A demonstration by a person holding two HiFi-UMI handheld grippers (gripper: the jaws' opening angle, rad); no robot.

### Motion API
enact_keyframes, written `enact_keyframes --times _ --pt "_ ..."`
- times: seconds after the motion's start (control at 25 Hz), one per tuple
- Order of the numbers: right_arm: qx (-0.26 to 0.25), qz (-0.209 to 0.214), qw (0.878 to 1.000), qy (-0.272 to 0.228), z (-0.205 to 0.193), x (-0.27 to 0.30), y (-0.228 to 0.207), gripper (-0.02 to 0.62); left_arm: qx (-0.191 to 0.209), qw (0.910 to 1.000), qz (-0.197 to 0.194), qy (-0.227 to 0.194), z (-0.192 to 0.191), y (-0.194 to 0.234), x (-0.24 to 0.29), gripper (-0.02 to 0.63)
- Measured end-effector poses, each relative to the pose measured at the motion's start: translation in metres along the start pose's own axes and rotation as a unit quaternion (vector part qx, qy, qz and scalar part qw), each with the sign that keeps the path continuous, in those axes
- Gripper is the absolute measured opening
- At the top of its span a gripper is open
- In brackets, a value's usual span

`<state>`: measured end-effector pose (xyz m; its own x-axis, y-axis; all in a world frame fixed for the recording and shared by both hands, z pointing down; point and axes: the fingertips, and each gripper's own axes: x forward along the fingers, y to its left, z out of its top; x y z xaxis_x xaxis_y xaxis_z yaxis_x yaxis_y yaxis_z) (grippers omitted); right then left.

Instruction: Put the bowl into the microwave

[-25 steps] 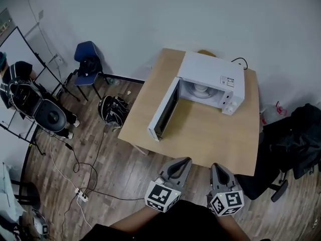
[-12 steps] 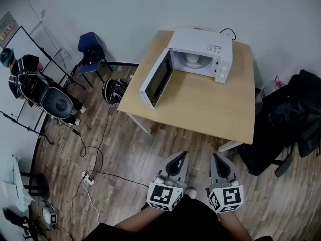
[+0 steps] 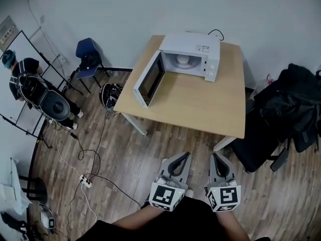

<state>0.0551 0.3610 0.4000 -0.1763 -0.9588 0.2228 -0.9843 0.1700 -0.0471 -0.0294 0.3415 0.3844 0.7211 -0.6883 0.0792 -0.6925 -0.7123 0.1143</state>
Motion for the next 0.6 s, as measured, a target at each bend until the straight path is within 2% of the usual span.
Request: enact_keyframes --times 0.36,0.6 --pt "-0.004 -0.021 1.0 -0.014 0.012 -0.007 -0.009 0.059 0.032 0.9992 -0.021 -0.01 0.01 -0.009 0.012 0.016" --pt "-0.003 -0.029 0.999 -0.019 0.02 -0.003 -0.02 0.058 0.013 0.9996 -0.018 -0.018 0.019 -0.011 0.021 0.016"
